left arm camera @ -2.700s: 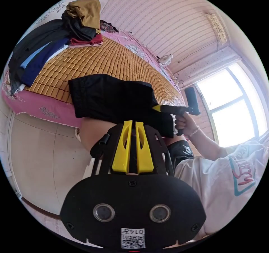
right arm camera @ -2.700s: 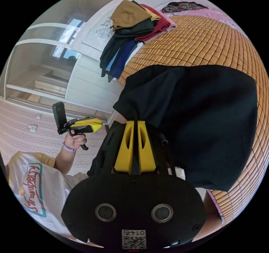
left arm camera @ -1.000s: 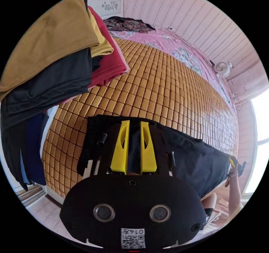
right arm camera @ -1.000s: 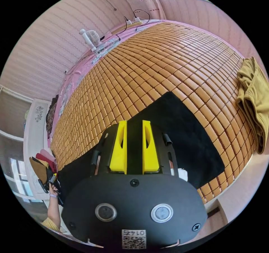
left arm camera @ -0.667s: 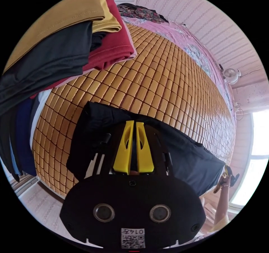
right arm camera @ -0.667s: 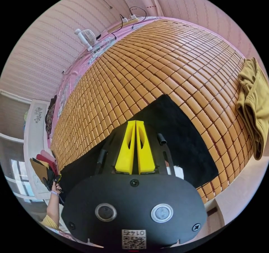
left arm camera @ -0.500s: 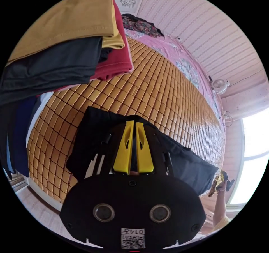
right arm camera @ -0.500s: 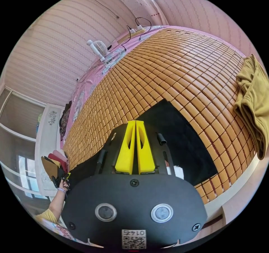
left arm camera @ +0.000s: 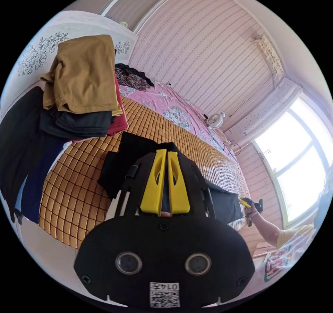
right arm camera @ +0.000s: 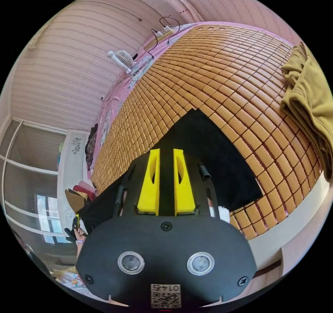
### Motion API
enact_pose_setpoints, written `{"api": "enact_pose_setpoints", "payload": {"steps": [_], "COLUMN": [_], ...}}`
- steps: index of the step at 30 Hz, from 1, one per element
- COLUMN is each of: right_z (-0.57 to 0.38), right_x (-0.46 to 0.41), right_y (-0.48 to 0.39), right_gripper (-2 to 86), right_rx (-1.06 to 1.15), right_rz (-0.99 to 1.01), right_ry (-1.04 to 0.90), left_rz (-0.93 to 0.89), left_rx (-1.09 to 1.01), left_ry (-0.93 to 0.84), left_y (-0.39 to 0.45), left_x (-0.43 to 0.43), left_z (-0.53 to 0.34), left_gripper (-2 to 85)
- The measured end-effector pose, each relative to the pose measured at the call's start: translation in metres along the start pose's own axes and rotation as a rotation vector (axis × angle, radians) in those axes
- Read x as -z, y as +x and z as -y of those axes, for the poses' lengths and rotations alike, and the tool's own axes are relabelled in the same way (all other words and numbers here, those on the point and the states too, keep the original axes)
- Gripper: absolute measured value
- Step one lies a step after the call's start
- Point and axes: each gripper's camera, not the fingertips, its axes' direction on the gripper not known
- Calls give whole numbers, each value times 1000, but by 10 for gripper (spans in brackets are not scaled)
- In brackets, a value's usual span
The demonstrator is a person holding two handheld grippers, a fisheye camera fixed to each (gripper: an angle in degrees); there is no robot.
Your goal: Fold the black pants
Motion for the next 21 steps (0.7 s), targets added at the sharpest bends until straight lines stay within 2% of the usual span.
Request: {"api": "enact_pose_setpoints", "payload": {"steps": [4, 9, 13, 21], "right_z": [17, 28, 22, 16], "right_x": [-47, -58, -46, -62], "right_y": [-18, -27, -22, 3], "right_gripper": [114, 99, 78, 6], "right_rx": [65, -48, -146, -221], "right_rz": [-90, -198, -132, 39], "right_ry": [-137, -59, 73, -14], "left_rz": [5, 19, 21, 29], "left_rx": [12, -17, -39, -55], "left_ry": [-17, -63, -75, -53], "left_y": [-3, -3, -3, -13], "left_x": [23, 40, 47, 72], "left_z": [-19, -33, -39, -59], "left_gripper": [-9, -10, -10, -10]}}
